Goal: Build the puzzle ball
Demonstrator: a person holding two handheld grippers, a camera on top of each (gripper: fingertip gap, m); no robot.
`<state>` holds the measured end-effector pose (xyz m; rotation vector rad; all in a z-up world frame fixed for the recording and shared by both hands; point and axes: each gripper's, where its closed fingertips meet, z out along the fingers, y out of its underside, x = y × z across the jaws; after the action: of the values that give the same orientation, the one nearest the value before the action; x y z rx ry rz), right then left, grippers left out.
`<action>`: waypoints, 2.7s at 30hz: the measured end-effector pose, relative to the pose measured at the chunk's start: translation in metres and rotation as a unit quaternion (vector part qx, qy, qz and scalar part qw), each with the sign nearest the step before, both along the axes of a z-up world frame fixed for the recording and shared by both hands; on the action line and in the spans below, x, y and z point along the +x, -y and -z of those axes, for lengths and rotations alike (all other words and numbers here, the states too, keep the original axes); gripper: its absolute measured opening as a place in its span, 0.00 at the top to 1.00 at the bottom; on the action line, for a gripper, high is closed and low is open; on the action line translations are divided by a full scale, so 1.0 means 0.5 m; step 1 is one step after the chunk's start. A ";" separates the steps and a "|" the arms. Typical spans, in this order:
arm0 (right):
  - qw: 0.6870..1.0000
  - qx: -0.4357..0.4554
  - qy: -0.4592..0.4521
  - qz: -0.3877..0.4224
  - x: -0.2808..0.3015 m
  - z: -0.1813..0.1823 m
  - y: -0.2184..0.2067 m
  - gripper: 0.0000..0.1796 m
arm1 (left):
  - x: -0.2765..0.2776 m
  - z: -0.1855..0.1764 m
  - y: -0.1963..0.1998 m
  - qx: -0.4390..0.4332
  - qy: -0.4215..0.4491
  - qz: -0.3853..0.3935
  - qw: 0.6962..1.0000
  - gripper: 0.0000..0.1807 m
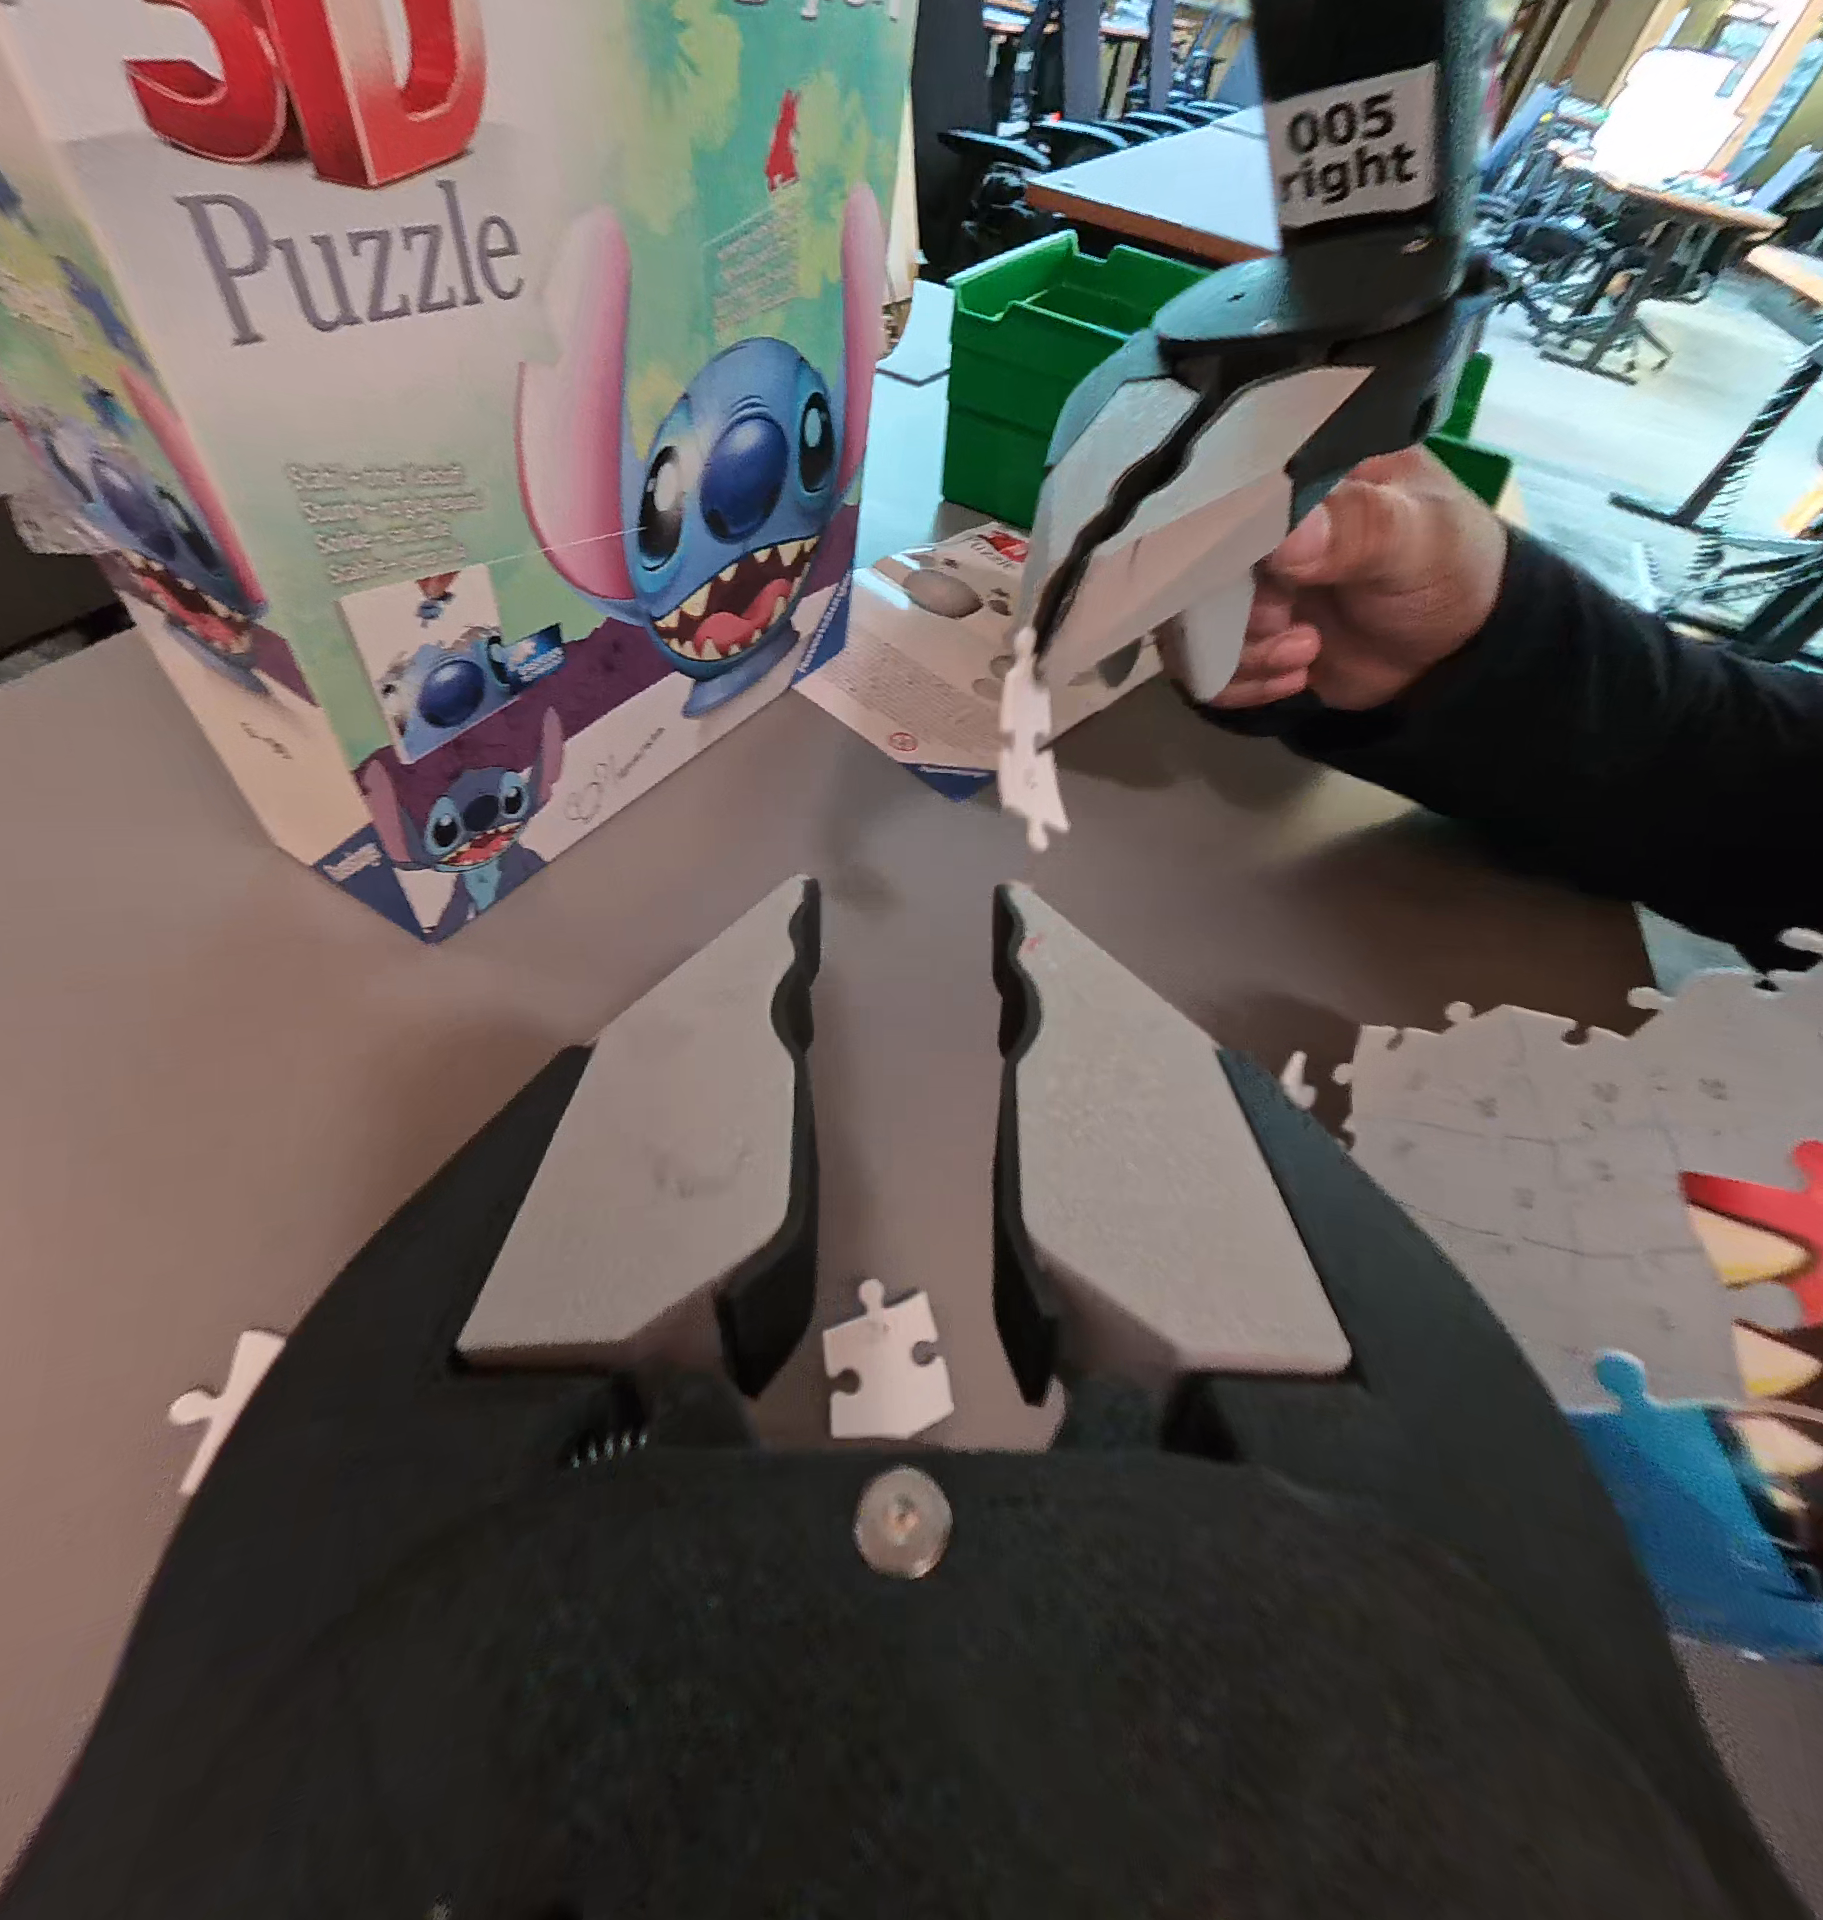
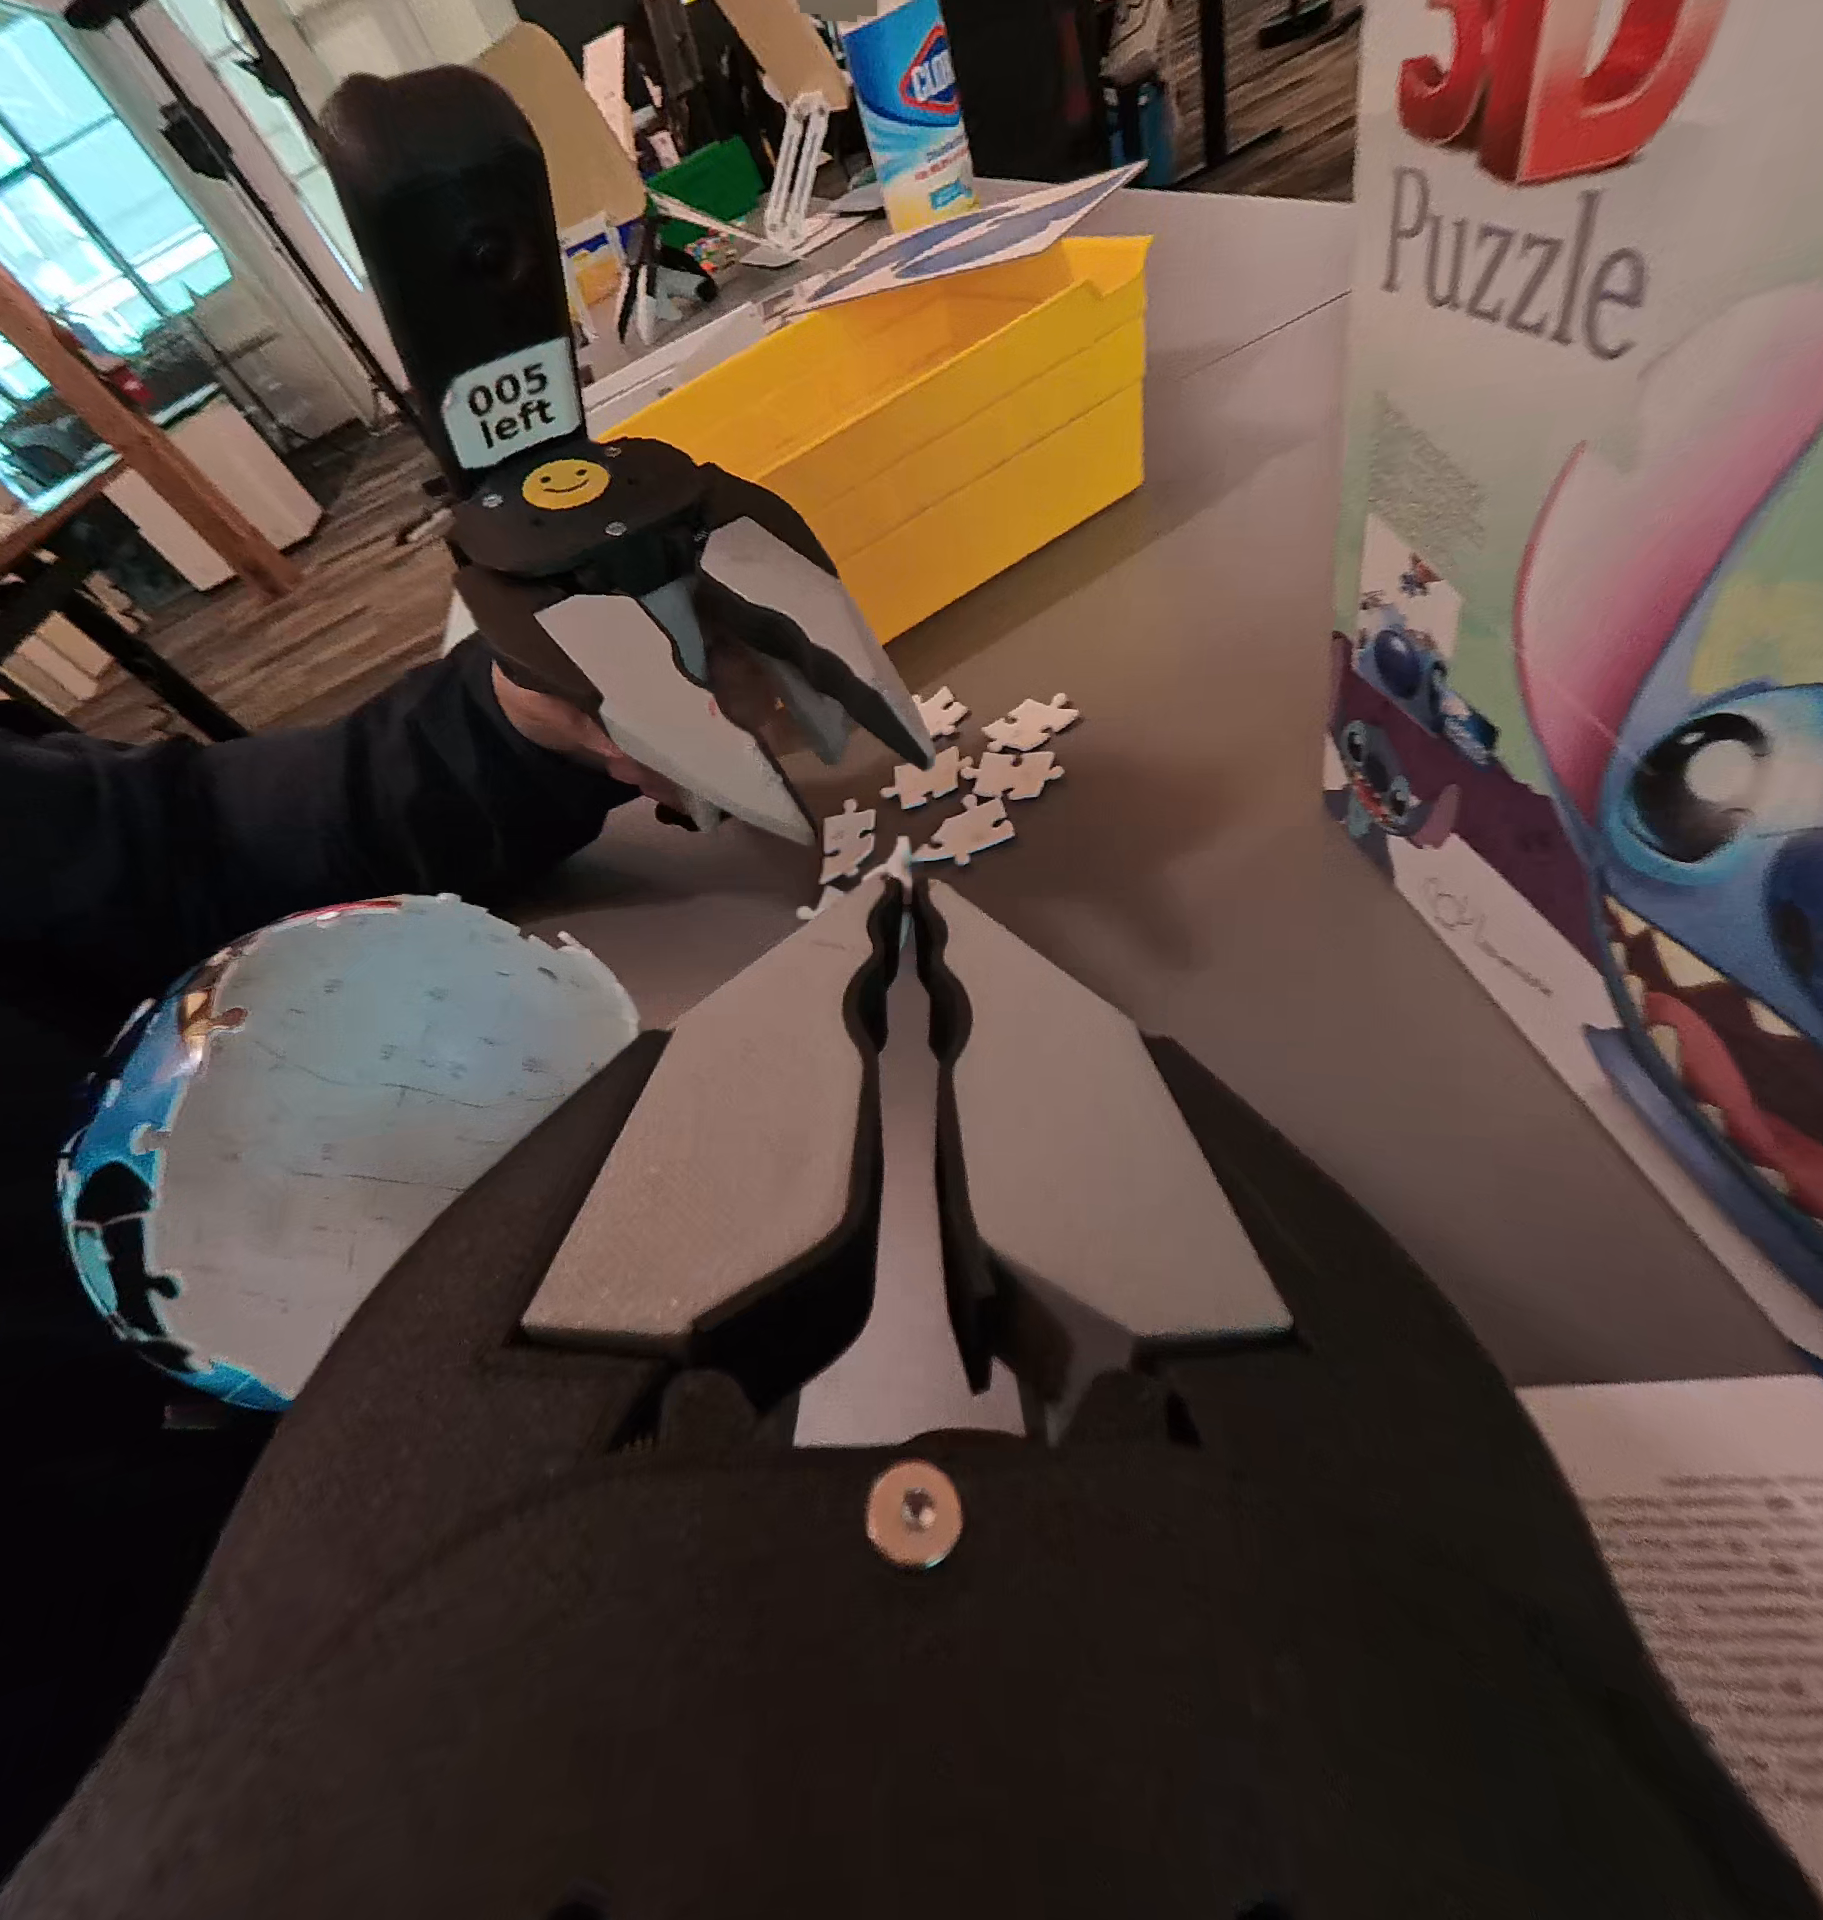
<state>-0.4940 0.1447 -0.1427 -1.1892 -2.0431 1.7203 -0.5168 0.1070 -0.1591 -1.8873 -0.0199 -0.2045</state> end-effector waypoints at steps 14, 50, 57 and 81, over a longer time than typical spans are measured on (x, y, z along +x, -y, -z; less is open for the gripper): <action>0.998 -0.041 -0.043 0.029 -0.002 -0.035 -0.054 1.00 | -0.029 0.038 -0.002 -0.032 -0.018 -0.041 0.998 0.85; 0.997 -0.001 0.040 -0.067 0.098 0.014 0.037 1.00 | -0.055 0.075 0.022 -0.081 -0.064 -0.082 0.991 0.87; 0.994 -0.022 0.090 -0.058 0.103 0.053 0.047 1.00 | -0.062 0.081 0.026 -0.090 -0.050 -0.091 0.990 0.87; 0.994 -0.013 0.096 -0.060 0.114 0.062 0.053 1.00 | -0.054 0.090 0.023 -0.100 -0.054 -0.082 0.990 0.87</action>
<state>-0.4370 0.1179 -0.1737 -1.3107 -2.2511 1.7528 -0.5436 0.0955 -0.2041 -2.0832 -0.1264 0.0134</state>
